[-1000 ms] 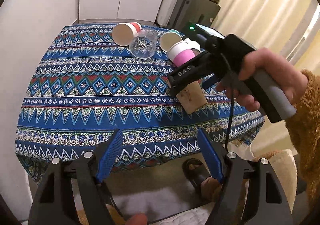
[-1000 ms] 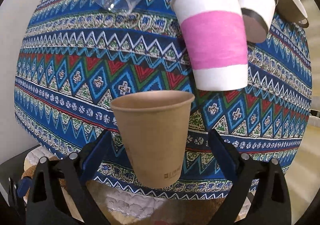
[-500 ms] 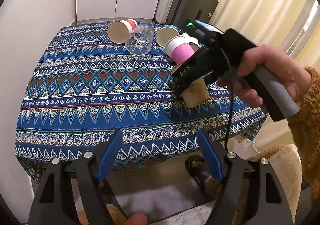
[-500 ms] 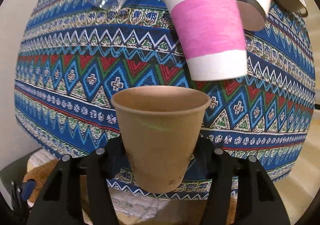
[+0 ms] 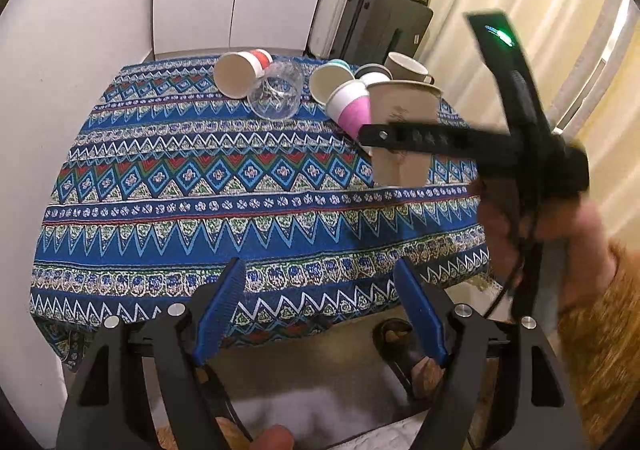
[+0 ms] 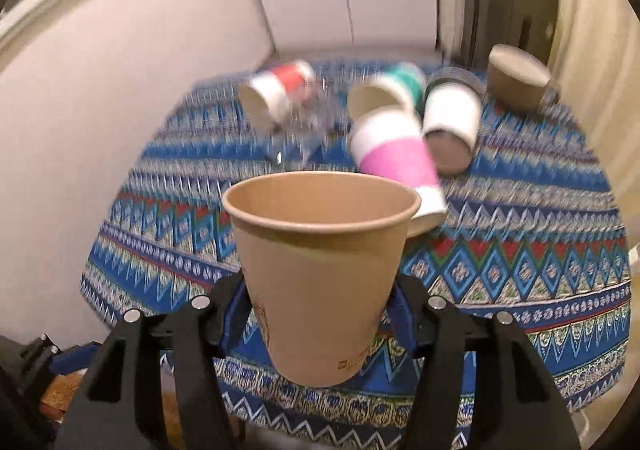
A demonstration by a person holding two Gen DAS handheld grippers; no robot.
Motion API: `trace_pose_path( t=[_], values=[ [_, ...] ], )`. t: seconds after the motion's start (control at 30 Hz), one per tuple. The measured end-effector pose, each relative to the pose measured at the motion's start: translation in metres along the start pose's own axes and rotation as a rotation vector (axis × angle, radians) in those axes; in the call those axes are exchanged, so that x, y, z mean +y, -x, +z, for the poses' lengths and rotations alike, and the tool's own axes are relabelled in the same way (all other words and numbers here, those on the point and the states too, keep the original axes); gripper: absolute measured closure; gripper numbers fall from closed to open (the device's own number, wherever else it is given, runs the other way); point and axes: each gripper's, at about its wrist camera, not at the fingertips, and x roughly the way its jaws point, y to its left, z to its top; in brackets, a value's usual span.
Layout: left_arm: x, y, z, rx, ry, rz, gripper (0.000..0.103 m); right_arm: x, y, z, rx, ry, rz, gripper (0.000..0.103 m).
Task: Flip cup upright
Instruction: 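Grasp the tan cup with the right gripper while the left gripper releases it, then lower the upright tan cup onto the cloth with the right gripper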
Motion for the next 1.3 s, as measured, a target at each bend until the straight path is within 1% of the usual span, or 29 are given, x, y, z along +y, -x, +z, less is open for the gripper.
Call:
trace_pose_path(
  t=[0.03,0.07,0.1,0.13,0.23,0.37,0.4,0.43,0.5,0.6,0.7,0.83,0.97,1.13,1.3],
  values=[
    [0.001,0.001,0.000,-0.006,0.003,0.002,0.028,-0.005,0.009,-0.001,-0.049,0.005,-0.007,0.044],
    [0.002,0.001,0.000,-0.009,0.005,0.003,0.028,-0.005,0.017,-0.013,-0.147,0.015,-0.027,0.044],
    [0.003,0.001,-0.001,-0.012,0.007,0.006,0.028,-0.001,0.020,-0.013,-0.192,0.024,-0.030,0.044],
    [0.003,0.002,-0.002,-0.015,0.008,0.008,0.028,-0.001,0.022,-0.023,-0.255,0.033,-0.039,0.044],
    [0.006,0.003,-0.003,-0.019,0.016,0.020,0.028,0.001,0.028,-0.039,-0.369,0.022,-0.062,0.044],
    [0.011,0.003,-0.005,-0.019,0.035,0.035,0.028,0.015,0.025,-0.056,-0.470,0.024,-0.104,0.044],
    [0.012,0.002,-0.005,-0.020,0.041,0.034,0.028,0.015,0.025,-0.060,-0.492,0.027,-0.122,0.044],
    [0.013,0.002,-0.005,-0.022,0.046,0.032,0.028,0.016,0.025,-0.065,-0.508,0.036,-0.157,0.044],
    [0.014,0.003,-0.004,-0.031,0.047,0.032,0.028,0.015,0.029,-0.075,-0.528,0.048,-0.206,0.044],
    [0.015,0.004,-0.004,-0.045,0.054,0.032,0.028,0.015,0.019,-0.091,-0.539,0.034,-0.285,0.044],
    [0.017,0.002,-0.005,-0.044,0.065,0.043,0.028,0.017,0.010,-0.105,-0.551,0.036,-0.337,0.044],
    [0.021,-0.002,-0.004,-0.038,0.082,0.061,0.028,0.027,0.008,-0.117,-0.619,0.078,-0.421,0.044],
    [0.026,-0.007,-0.003,-0.036,0.100,0.073,0.028,0.028,0.005,-0.119,-0.644,0.069,-0.423,0.044],
    [0.031,-0.010,-0.003,-0.037,0.114,0.087,0.028,0.021,-0.001,-0.115,-0.601,0.002,-0.361,0.044],
    [0.032,-0.016,-0.002,-0.027,0.110,0.098,0.028,0.019,-0.010,-0.118,-0.580,-0.006,-0.355,0.044]
  ],
)
